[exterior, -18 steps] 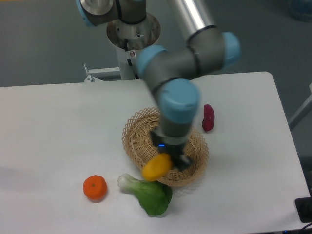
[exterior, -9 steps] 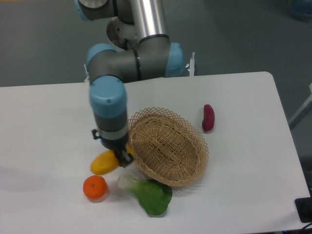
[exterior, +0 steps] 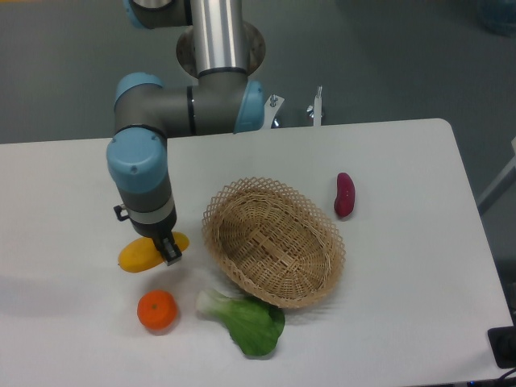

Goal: Place the mango on the table
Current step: 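Lower the mango onto the table and open the gripper, then raise the open gripper away from the mango over the basket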

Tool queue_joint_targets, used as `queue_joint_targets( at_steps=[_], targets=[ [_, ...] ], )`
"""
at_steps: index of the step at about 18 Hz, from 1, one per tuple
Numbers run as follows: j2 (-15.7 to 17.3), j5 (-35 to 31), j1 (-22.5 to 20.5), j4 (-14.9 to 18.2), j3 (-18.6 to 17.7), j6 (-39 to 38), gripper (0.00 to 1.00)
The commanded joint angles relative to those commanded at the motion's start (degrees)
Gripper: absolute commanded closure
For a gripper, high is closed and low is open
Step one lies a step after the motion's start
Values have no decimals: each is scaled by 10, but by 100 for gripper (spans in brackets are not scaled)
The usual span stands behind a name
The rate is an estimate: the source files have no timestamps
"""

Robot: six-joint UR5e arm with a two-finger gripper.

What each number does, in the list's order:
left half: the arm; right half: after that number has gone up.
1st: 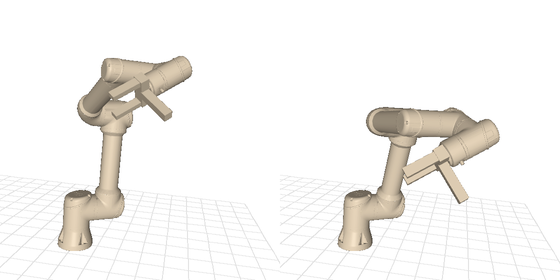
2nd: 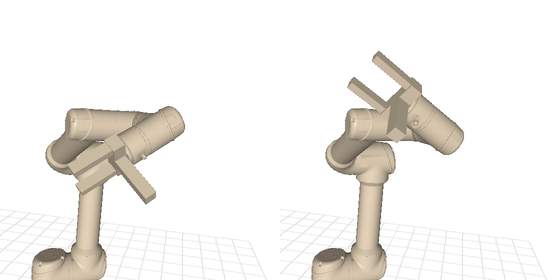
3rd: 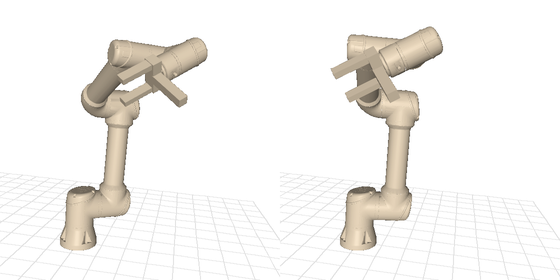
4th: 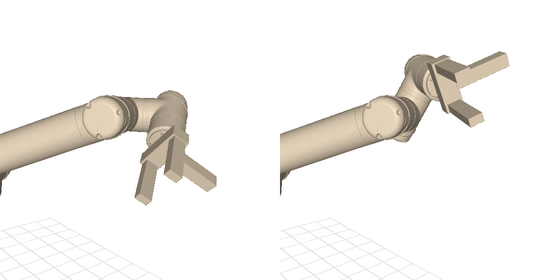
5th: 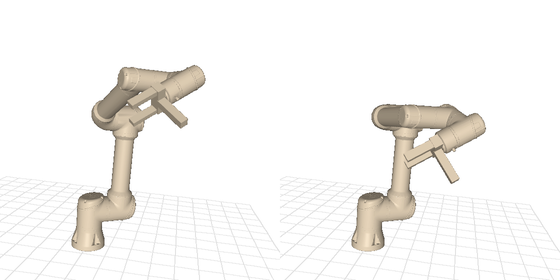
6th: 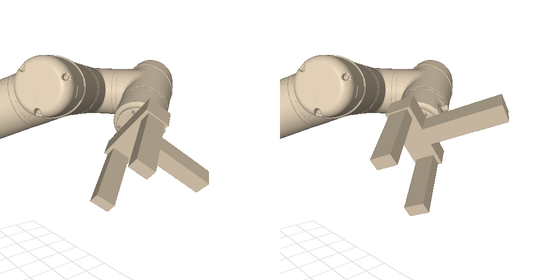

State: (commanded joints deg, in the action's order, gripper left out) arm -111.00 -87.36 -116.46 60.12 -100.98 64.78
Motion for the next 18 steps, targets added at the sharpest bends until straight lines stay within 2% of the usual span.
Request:
queue_joint_targets(
  at_steps=[2,4,5,7,9,14,18],
  targets=[
    [-6,0,4,-1,-2,-1,57],
    [-16,0,11,-5,1,-3,43],
    [-19,0,12,-16,-2,-2,30],
    [-19,1,12,-38,-4,-4,21],
    [-18,0,12,-42,-2,-5,2],
    [-5,-1,4,-40,1,-7,0],
    [12,-1,-47,-39,9,-3,0]
  ],
)
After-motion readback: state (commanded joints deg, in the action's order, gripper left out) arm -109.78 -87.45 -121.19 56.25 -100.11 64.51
